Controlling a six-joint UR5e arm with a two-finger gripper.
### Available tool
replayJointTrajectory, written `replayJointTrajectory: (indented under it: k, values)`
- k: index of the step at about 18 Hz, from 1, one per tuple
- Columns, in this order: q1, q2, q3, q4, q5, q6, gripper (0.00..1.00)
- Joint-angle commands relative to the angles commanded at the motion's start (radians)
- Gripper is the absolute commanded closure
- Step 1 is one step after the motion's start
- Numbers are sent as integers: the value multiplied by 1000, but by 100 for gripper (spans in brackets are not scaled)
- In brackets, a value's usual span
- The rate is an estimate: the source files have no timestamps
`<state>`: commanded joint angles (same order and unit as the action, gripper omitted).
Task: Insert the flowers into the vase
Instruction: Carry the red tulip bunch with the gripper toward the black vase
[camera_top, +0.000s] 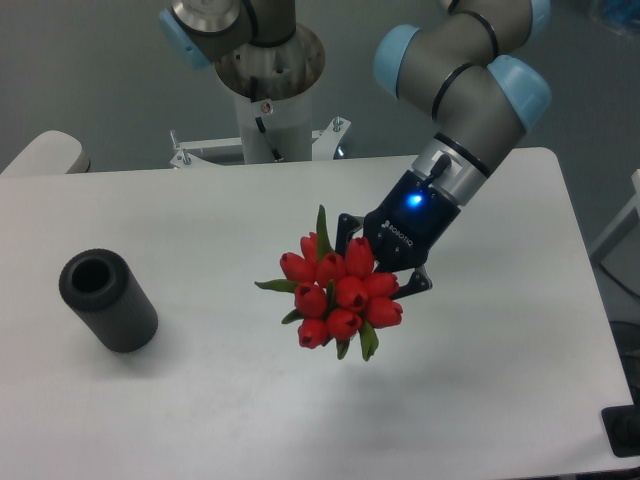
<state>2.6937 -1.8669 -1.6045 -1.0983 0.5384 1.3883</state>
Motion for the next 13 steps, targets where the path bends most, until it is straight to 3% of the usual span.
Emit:
replayJointTrajectory:
  k: [7, 13]
  values:
    - [-11, 9, -8, 2, -8, -32, 88]
    - [-52, 23, -12, 0, -116, -72, 88]
